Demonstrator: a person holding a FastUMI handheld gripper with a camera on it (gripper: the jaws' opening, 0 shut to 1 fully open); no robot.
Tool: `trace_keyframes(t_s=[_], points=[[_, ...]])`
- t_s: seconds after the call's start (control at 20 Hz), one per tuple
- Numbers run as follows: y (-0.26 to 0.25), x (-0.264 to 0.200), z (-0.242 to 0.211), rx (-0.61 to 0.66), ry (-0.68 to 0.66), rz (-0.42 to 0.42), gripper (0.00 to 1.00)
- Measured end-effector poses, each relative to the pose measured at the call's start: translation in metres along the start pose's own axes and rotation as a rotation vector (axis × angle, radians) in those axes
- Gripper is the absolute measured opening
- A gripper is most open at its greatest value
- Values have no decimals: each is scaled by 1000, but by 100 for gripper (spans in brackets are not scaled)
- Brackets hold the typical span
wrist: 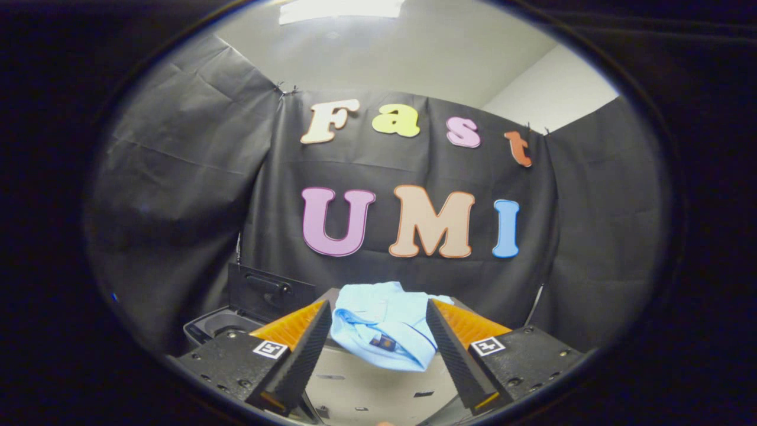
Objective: Put the clothes into the washing machine and then close the washing machine lid.
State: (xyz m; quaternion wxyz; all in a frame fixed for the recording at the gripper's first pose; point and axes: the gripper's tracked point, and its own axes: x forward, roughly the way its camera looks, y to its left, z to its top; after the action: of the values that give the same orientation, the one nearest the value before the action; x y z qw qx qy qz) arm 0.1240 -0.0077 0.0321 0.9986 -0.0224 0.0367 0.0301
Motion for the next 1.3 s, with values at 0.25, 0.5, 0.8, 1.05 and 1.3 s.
trace_keyframes(t_s=[0.25, 0.5, 0.8, 1.05, 1.3], points=[[-7, 81, -25, 5, 175, 23, 97], [-11, 146, -58, 7, 356, 15, 98], [-17, 175, -104, 16, 521, -18, 98], [-19, 180, -132, -23, 589, -30, 98], [-15, 181, -139, 38, 590, -12, 96]])
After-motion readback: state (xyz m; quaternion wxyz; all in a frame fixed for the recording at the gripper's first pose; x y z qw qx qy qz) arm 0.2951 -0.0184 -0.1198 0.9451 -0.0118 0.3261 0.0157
